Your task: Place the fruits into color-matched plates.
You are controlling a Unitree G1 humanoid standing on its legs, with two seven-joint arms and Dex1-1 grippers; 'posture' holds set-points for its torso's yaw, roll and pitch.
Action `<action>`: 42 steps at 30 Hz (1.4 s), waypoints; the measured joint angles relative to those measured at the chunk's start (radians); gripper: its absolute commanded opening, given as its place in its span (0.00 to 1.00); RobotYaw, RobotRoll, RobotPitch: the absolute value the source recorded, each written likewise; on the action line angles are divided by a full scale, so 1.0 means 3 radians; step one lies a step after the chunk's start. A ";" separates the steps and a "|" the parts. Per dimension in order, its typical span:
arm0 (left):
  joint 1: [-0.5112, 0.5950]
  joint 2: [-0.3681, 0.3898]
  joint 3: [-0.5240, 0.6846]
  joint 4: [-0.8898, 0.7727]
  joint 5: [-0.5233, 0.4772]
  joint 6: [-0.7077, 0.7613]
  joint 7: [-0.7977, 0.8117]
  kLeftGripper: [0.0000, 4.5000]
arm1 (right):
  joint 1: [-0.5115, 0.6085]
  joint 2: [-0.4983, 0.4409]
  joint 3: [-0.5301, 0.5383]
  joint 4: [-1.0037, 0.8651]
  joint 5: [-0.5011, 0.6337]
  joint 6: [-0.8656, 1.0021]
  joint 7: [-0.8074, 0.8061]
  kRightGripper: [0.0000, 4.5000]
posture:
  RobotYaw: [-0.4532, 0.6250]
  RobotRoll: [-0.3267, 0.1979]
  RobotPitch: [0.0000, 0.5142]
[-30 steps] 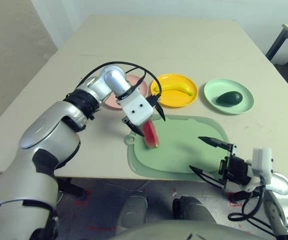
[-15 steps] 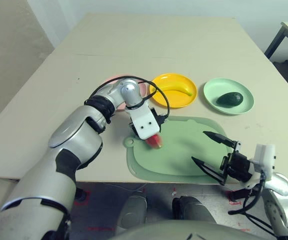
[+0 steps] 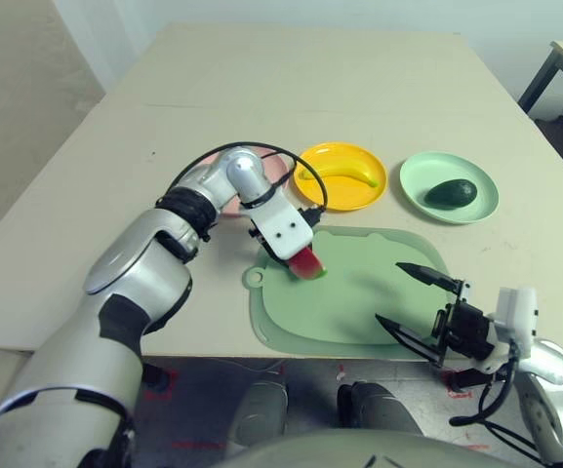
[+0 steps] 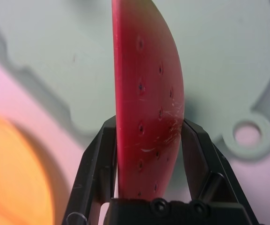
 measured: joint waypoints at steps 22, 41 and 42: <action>-0.0450 0.0347 0.0482 0.1177 0.1703 0.0499 0.2314 0.47 | 0.0484 0.0514 0.0272 -0.1130 -0.0470 0.0728 -0.1654 1.00 | 0.52 0.62 0.15; -0.0234 -0.0017 0.0486 0.1407 0.2223 0.0918 0.3221 0.70 | 0.0545 0.0274 0.0351 -0.1134 -0.0329 0.0723 -0.1413 1.00 | 0.52 0.62 0.19; -0.0234 -0.0023 0.0488 0.1407 0.2223 0.0918 0.3221 0.77 | 0.0544 0.0275 0.0356 -0.1134 -0.0329 0.0719 -0.1409 1.00 | 0.52 0.62 0.19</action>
